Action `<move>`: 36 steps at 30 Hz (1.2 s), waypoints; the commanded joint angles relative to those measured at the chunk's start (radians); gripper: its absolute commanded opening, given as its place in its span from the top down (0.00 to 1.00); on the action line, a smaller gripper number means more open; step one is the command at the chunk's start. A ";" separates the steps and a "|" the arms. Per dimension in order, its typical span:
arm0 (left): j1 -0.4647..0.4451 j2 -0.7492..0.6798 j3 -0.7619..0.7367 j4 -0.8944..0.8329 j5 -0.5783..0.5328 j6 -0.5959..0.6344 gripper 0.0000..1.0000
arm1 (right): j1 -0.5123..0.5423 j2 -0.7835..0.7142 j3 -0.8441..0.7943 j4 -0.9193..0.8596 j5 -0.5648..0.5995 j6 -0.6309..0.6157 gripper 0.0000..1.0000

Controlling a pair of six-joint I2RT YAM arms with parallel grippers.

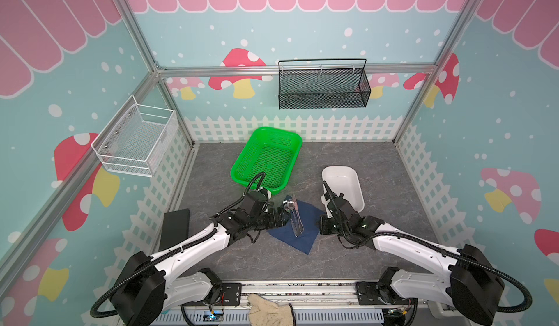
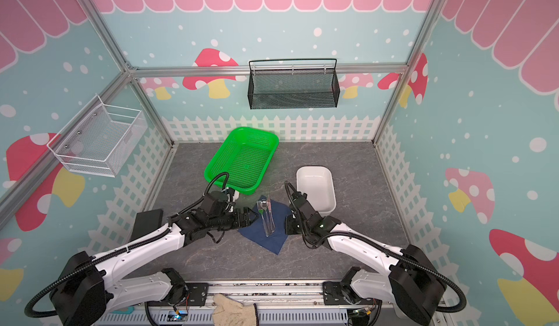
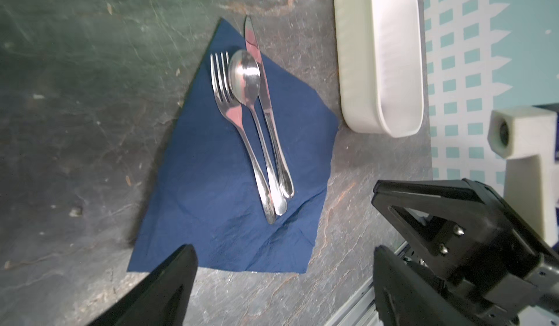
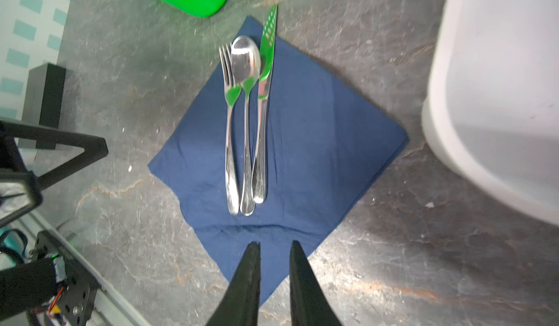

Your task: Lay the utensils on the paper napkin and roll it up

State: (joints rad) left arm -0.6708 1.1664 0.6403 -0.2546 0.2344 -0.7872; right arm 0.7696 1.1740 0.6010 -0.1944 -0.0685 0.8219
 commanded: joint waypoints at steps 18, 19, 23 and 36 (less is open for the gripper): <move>-0.122 -0.078 -0.101 0.041 -0.084 -0.122 0.12 | -0.002 -0.013 -0.242 0.236 -0.445 0.218 0.62; -0.122 -0.071 -0.100 0.041 -0.097 -0.120 0.12 | -0.001 0.001 -0.239 0.233 -0.448 0.208 0.62; -0.124 -0.044 -0.075 0.042 -0.096 -0.124 0.12 | -0.001 0.087 -0.192 0.185 -0.441 0.164 0.62; -0.125 -0.033 -0.059 0.031 -0.083 -0.120 0.12 | -0.001 0.121 -0.197 0.130 -0.338 0.223 0.60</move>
State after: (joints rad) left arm -0.7921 1.1301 0.5571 -0.2234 0.1520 -0.8902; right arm 0.7692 1.3029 0.4259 -0.0330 -0.4561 1.0153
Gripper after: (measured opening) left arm 0.884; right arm 0.398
